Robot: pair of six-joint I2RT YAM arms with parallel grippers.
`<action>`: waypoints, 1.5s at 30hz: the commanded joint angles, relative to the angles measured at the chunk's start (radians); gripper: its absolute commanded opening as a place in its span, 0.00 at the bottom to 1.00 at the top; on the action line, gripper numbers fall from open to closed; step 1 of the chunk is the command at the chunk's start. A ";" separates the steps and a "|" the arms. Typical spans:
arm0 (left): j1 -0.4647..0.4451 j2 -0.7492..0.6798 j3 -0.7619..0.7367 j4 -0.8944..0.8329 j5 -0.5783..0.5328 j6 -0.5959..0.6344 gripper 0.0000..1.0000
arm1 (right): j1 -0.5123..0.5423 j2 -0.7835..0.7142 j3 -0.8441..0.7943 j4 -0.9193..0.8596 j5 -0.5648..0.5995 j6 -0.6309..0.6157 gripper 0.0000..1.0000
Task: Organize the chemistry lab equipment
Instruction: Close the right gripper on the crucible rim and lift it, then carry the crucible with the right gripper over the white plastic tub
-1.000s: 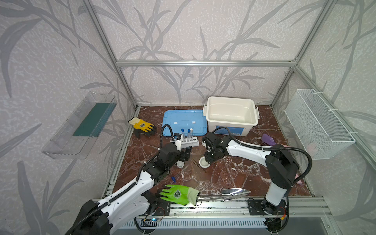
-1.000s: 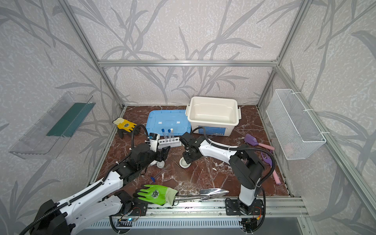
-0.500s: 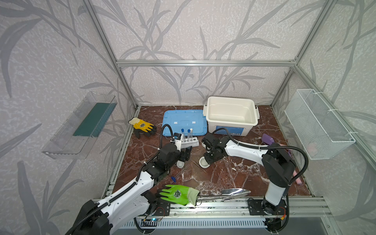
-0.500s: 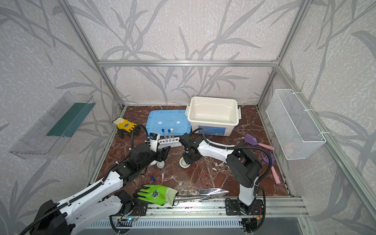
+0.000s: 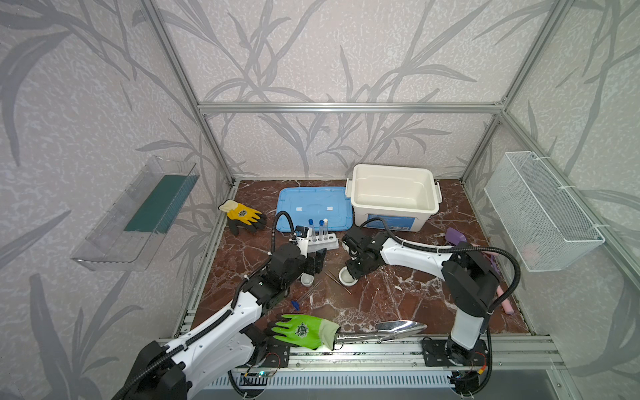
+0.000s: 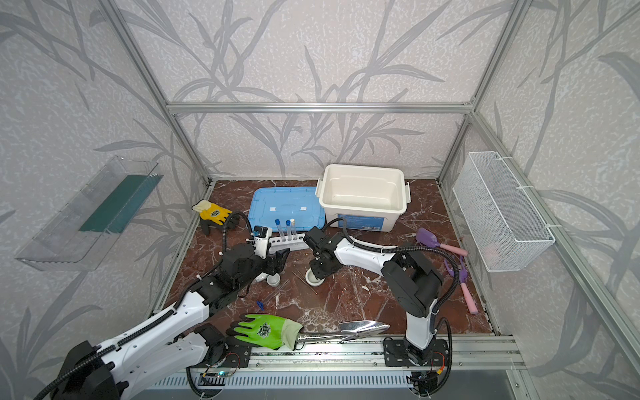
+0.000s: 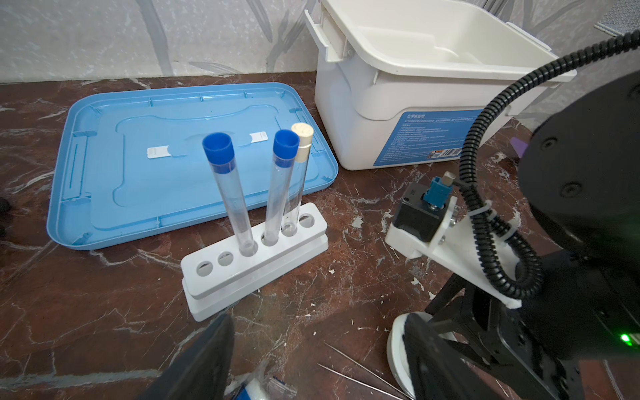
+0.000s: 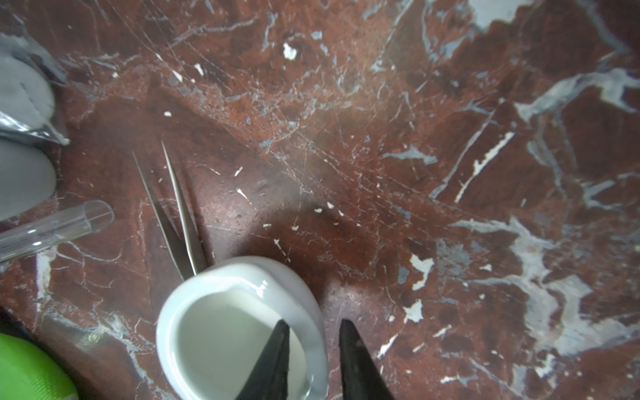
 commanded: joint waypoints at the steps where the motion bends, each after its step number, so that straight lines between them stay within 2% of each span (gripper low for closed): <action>1: 0.004 -0.004 -0.017 0.018 -0.002 -0.015 0.77 | 0.012 0.014 0.022 -0.007 0.003 0.009 0.25; 10: 0.004 -0.002 -0.019 0.019 -0.002 -0.017 0.77 | 0.014 0.013 0.031 -0.026 0.008 -0.001 0.17; 17: 0.004 0.001 -0.019 0.021 0.000 -0.017 0.75 | 0.013 0.014 0.039 -0.042 0.002 -0.008 0.05; 21: 0.004 0.001 -0.018 0.016 0.000 -0.016 0.75 | 0.013 0.018 0.078 -0.094 0.002 -0.033 0.04; 34: 0.004 -0.005 0.007 -0.003 -0.002 -0.004 0.75 | -0.032 -0.048 0.379 -0.459 0.112 -0.206 0.04; 39: 0.005 -0.008 0.015 -0.010 0.003 -0.004 0.75 | -0.053 -0.064 0.505 -0.545 0.182 -0.234 0.04; 45: 0.004 -0.014 0.025 -0.024 0.006 0.000 0.75 | -0.115 -0.066 0.630 -0.593 0.210 -0.258 0.04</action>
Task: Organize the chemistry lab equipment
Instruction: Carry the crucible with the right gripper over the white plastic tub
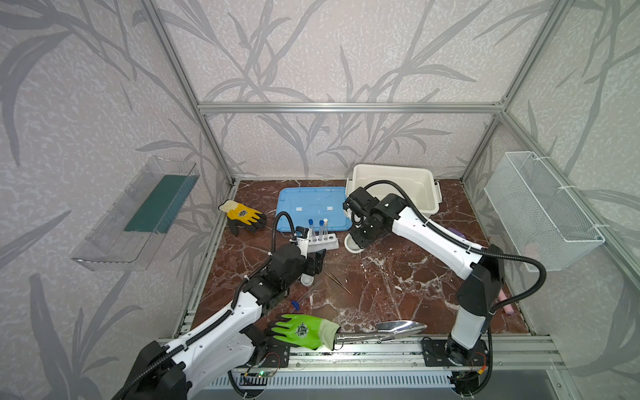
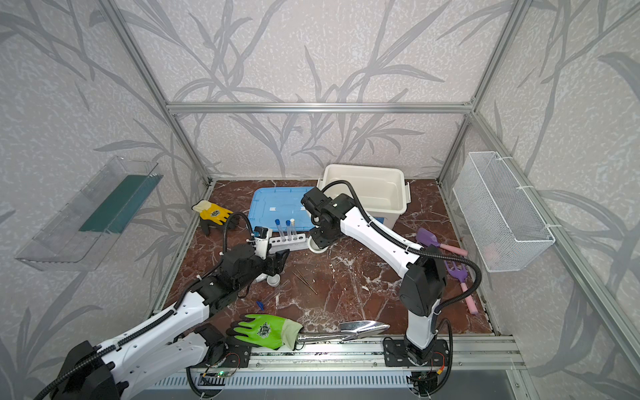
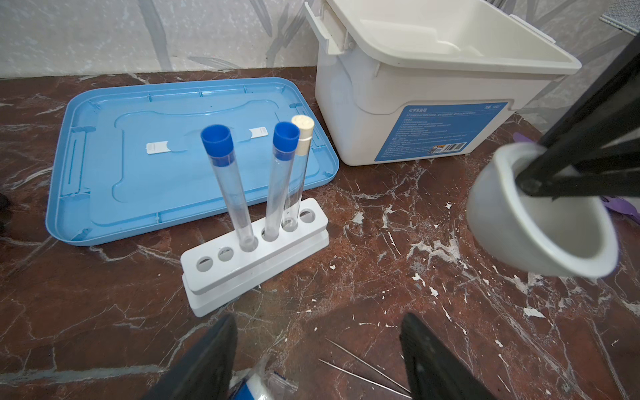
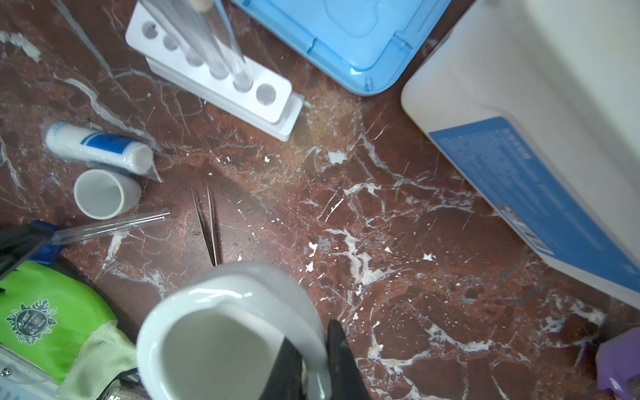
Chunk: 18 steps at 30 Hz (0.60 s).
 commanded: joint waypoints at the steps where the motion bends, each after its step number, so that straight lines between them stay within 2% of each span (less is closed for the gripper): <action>1: 0.005 -0.012 0.033 -0.017 0.007 0.000 0.75 | -0.036 -0.041 0.058 -0.064 0.050 -0.032 0.04; 9: 0.004 -0.014 0.037 -0.028 0.009 -0.002 0.75 | -0.132 -0.030 0.196 -0.015 0.070 -0.063 0.03; 18: 0.003 -0.018 0.039 -0.043 0.010 -0.007 0.75 | -0.230 0.103 0.410 -0.001 0.036 -0.098 0.03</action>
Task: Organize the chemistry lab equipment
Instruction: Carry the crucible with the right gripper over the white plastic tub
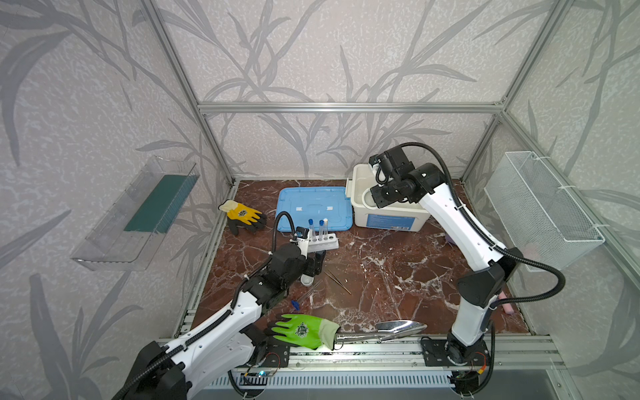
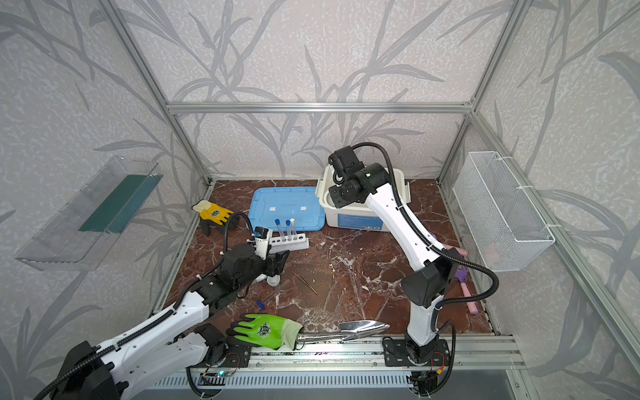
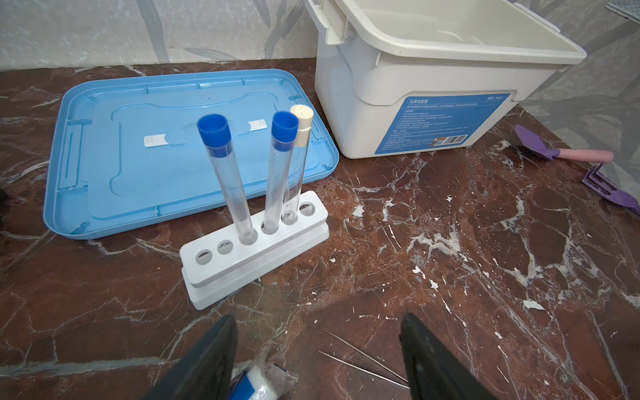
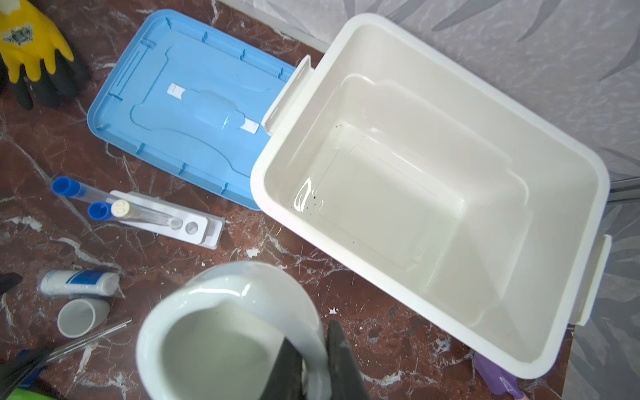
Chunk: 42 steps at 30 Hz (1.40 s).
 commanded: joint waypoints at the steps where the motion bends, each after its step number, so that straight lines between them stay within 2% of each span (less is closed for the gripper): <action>1: 0.004 -0.014 0.033 -0.015 0.002 -0.007 0.75 | -0.036 0.070 0.077 0.018 -0.025 -0.025 0.03; 6: 0.003 -0.010 0.055 -0.061 0.004 0.003 0.75 | -0.078 0.215 0.230 -0.006 -0.055 -0.044 0.03; 16: 0.001 -0.023 0.068 -0.112 -0.024 0.000 0.74 | -0.152 0.580 0.677 -0.164 -0.107 -0.053 0.03; 21: 0.001 -0.017 0.079 -0.132 -0.035 0.004 0.74 | -0.167 0.622 0.613 -0.104 -0.130 -0.071 0.03; 31: 0.001 0.024 0.101 -0.132 -0.039 -0.004 0.74 | -0.191 0.722 0.637 -0.088 -0.205 -0.106 0.03; 42: 0.001 0.079 0.124 -0.120 -0.037 -0.004 0.74 | -0.195 0.783 0.631 -0.028 -0.213 -0.134 0.03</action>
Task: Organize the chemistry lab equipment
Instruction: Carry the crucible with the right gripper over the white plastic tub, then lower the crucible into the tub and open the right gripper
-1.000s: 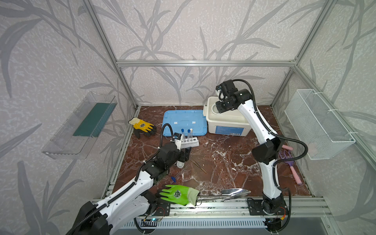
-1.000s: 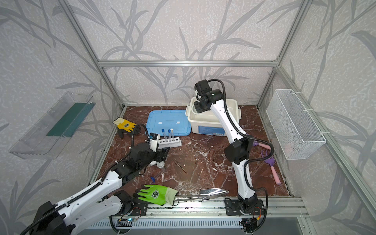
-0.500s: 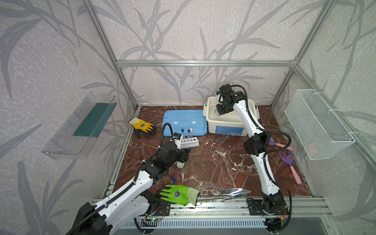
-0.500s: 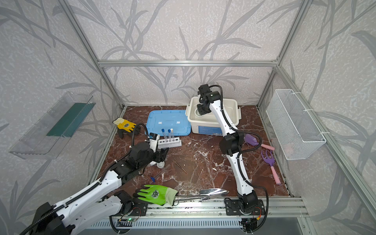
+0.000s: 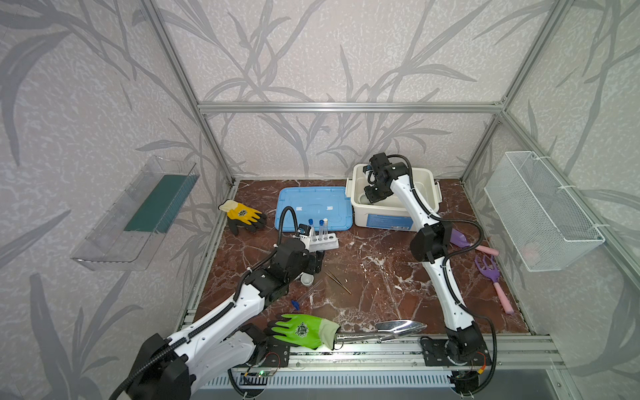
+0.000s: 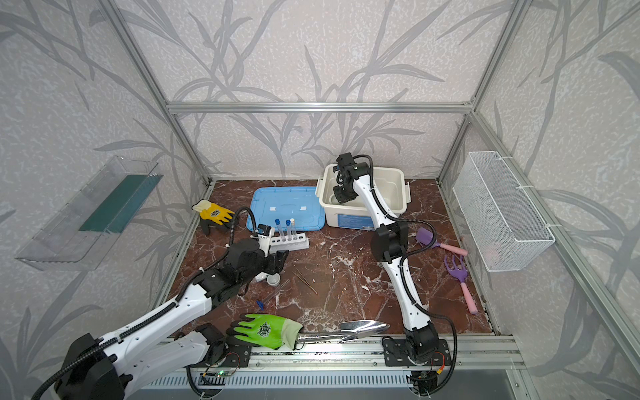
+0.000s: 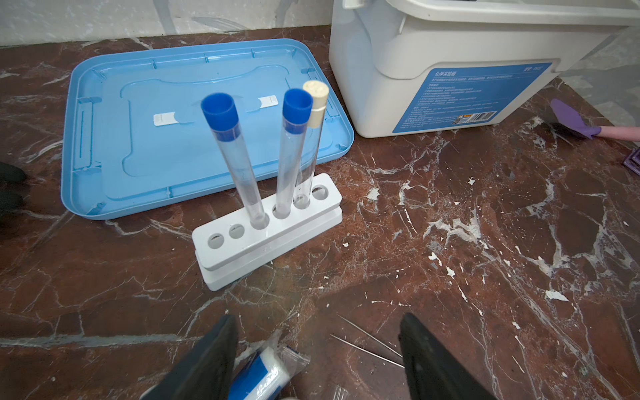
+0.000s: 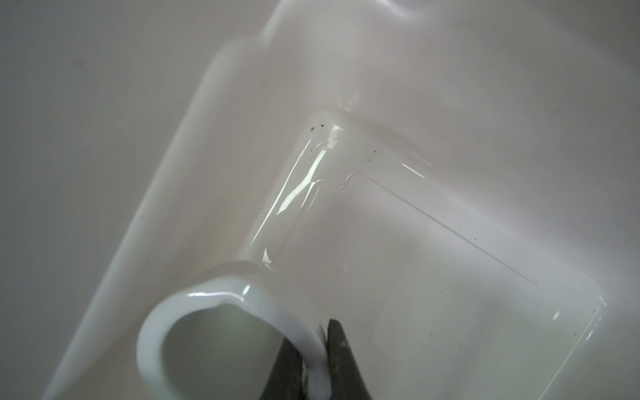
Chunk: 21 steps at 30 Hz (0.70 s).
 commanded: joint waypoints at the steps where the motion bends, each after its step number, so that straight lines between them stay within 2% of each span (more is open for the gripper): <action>1: 0.001 0.018 0.035 0.008 -0.009 -0.005 0.74 | -0.003 0.025 0.019 0.045 -0.010 -0.019 0.04; 21: 0.002 0.081 0.078 -0.006 -0.008 0.003 0.74 | -0.015 0.103 -0.007 0.118 -0.014 -0.028 0.04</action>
